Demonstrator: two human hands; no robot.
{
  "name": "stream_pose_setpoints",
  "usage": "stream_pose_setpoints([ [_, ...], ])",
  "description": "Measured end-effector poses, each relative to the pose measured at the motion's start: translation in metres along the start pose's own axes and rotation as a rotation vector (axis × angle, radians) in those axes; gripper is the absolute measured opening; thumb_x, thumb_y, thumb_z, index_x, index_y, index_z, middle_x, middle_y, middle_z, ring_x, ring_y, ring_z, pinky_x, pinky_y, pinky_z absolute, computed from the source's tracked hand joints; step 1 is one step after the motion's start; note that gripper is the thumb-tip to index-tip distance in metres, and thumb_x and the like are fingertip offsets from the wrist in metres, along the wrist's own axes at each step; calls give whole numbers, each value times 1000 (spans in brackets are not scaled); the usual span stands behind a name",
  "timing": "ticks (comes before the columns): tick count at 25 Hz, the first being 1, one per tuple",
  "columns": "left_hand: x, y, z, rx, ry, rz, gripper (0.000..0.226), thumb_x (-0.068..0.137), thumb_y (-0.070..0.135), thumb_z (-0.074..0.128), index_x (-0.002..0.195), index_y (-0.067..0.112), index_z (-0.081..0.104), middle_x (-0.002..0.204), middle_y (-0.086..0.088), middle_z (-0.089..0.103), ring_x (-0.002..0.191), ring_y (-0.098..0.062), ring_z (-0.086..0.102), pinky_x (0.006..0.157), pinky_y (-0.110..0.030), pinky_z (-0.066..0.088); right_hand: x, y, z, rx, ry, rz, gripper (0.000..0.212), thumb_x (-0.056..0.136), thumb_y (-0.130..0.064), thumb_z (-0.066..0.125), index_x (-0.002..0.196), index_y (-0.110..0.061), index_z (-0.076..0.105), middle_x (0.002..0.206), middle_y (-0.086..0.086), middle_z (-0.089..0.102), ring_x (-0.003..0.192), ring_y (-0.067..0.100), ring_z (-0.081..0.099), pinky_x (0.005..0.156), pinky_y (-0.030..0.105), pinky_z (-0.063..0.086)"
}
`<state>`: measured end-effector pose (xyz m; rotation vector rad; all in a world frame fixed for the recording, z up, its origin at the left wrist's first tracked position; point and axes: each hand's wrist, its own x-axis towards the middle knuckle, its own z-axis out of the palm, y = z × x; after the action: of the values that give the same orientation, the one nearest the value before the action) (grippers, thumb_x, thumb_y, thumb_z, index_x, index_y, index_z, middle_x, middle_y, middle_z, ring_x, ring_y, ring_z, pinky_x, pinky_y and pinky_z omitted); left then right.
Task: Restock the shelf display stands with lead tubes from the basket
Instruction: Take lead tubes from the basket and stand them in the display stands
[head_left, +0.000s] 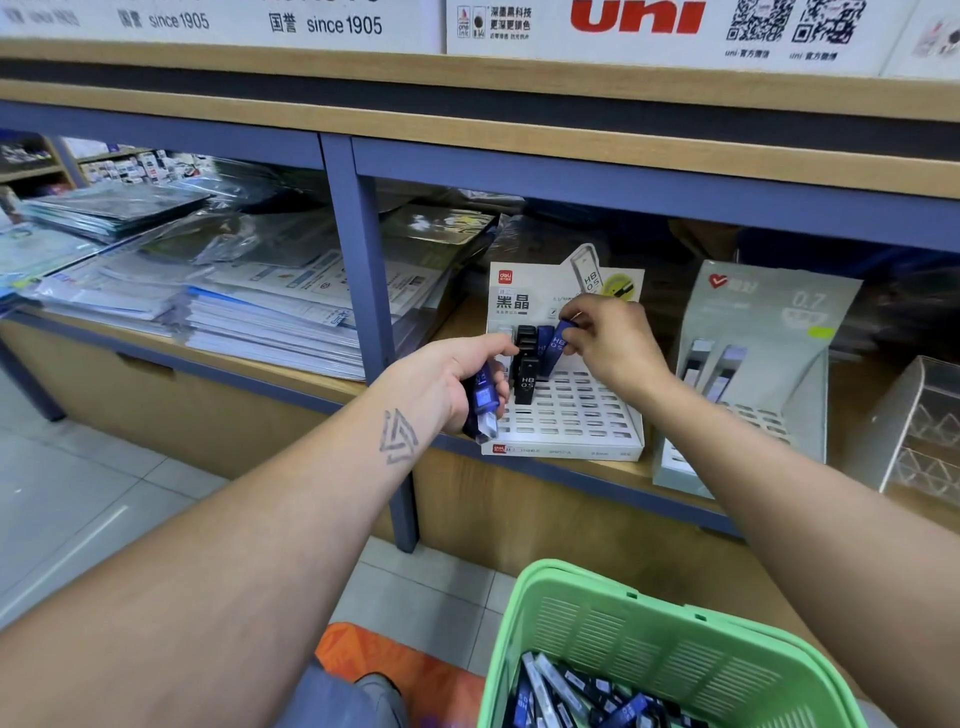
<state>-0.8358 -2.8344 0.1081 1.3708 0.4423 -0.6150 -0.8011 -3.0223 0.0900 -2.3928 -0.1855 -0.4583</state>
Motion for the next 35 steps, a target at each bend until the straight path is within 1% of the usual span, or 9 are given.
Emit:
stream_pose_setpoints([
  [11,10,2,-7,15,25,-9,35,89,21,69,59,13,52,52,0,50,43,-10,46,42,-16,42,15,10,13,-14,-84,-35,30,92,1,62,83,-28,58,89,4,66,80,19,69,76,43,60],
  [14,11,2,-5,13,23,-12,37,90,22,68,58,14,51,50,0,49,40,-10,46,42,-16,42,16,13,19,-116,-48,-69,16,92,-8,66,94,-22,73,99,3,70,93,22,66,83,44,57],
  [19,7,2,1,-5,11,4,36,90,24,70,61,15,51,50,2,49,44,-9,45,45,-17,42,5,4,12,-238,-42,-77,26,96,-11,59,117,-17,74,116,5,65,108,26,60,91,41,53],
  [21,6,2,5,-34,2,26,35,90,27,71,64,15,52,50,2,48,41,-8,44,43,-14,42,-9,-8,1,-33,-17,9,22,96,-11,57,111,-19,73,102,6,72,91,24,68,80,38,57],
  [23,5,3,10,-78,13,74,29,90,30,72,72,14,56,53,2,46,38,-9,43,41,-15,43,-31,-28,-14,345,-167,183,5,97,-14,62,102,-13,64,81,13,75,68,26,72,63,36,57],
  [25,4,5,15,-121,31,123,25,89,34,73,82,13,62,54,2,47,34,-10,45,42,-18,46,-53,-46,-25,500,-444,250,27,95,-27,70,104,-5,57,78,18,75,65,29,72,60,35,57],
  [27,5,5,19,-123,78,153,29,88,37,75,78,12,61,47,1,50,30,-12,47,42,-21,48,-67,-59,-27,505,-548,220,43,89,-32,76,108,0,55,80,21,75,65,28,72,60,34,55],
  [32,0,-1,29,-79,7,143,30,87,40,72,95,11,67,71,-9,69,43,-24,62,43,-31,52,-69,-67,-28,646,-446,283,29,84,1,76,110,1,64,70,18,70,54,21,64,51,26,51],
  [35,1,-2,27,-43,15,123,42,91,49,64,73,12,56,49,-2,51,31,-13,45,37,-16,39,-66,-59,-28,744,-315,390,20,86,2,64,103,-4,72,68,11,66,51,14,56,52,24,45],
])
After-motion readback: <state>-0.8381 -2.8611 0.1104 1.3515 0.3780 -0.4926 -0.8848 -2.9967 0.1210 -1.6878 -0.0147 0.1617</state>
